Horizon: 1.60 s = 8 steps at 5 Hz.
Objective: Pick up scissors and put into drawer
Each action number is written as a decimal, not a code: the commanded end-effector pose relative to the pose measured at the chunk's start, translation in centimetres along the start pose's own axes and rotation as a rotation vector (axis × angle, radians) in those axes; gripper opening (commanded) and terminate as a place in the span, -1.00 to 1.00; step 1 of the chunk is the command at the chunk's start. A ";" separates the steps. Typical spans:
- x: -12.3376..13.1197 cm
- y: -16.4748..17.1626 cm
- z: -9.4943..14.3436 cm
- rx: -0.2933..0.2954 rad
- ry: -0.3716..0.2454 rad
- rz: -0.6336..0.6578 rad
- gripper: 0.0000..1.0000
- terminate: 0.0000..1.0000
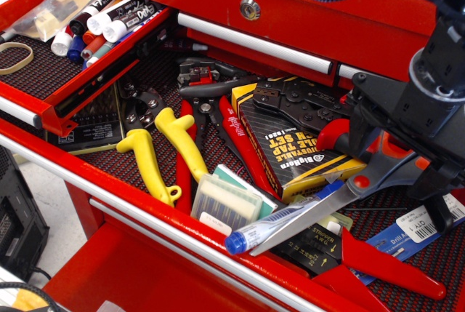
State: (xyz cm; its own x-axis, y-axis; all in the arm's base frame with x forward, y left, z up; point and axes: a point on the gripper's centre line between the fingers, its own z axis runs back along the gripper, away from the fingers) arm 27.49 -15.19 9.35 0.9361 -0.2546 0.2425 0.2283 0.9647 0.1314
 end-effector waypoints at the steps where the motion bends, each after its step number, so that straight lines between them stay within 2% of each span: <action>1: 0.1 -0.5 -0.4 -0.055 -0.082 0.087 1.00 -1.00; 3: -0.8 -0.4 -2.1 -0.046 -0.129 0.128 1.00 -1.00; 4: -1.1 -0.2 -2.3 -0.059 -0.120 0.155 -1.00 -1.00; 5: -1.1 0.8 -1.4 -0.064 -0.103 0.136 -1.00 -1.00; 6: -0.7 1.7 0.4 -0.026 -0.005 0.024 -1.00 -1.00; 7: 0.0 2.3 1.9 0.048 0.097 -0.113 -1.00 -1.00; 8: -0.3 3.5 3.5 0.089 0.148 -0.188 -1.00 -1.00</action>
State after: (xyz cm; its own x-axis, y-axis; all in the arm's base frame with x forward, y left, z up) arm 26.04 -11.33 11.28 0.9098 -0.4150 -0.0046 0.4032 0.8811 0.2471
